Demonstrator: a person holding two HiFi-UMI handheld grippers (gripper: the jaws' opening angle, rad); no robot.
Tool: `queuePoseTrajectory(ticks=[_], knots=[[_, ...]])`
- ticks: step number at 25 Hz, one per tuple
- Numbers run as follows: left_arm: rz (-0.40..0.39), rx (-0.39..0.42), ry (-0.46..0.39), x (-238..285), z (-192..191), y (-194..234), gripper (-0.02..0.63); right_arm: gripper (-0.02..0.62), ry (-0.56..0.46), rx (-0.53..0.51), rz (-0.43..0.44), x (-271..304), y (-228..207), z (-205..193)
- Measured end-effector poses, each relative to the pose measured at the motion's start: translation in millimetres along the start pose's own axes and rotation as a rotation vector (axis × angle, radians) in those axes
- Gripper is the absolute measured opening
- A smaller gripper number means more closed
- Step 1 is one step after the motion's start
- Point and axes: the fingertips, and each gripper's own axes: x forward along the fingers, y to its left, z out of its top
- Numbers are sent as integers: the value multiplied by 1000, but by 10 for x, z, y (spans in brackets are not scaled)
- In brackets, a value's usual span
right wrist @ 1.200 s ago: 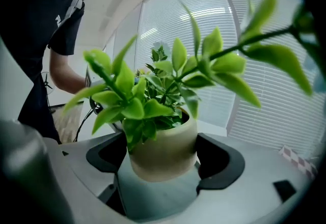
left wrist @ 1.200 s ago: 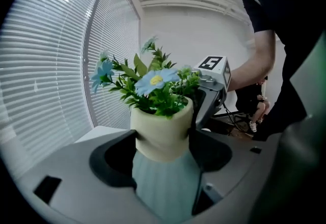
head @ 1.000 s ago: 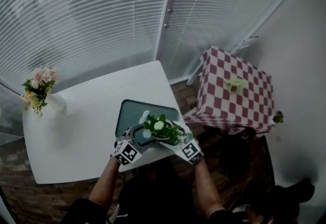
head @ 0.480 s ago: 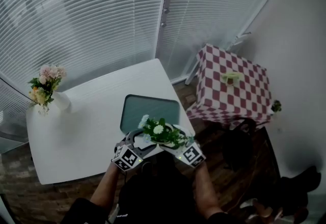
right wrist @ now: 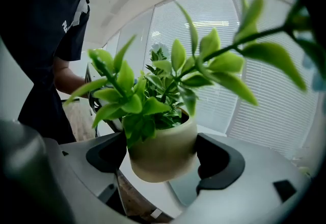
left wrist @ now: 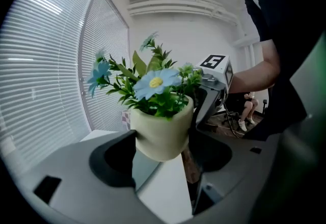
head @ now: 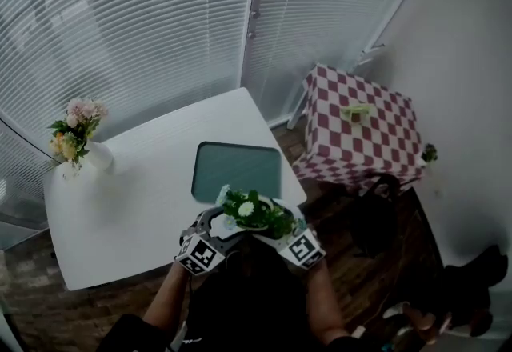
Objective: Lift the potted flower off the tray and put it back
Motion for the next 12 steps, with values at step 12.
queuePoseTrajectory(ticks=[12], knots=[[1, -4, 5, -275, -25, -212, 302, 402, -2, -2, 9, -85, 332, 87]])
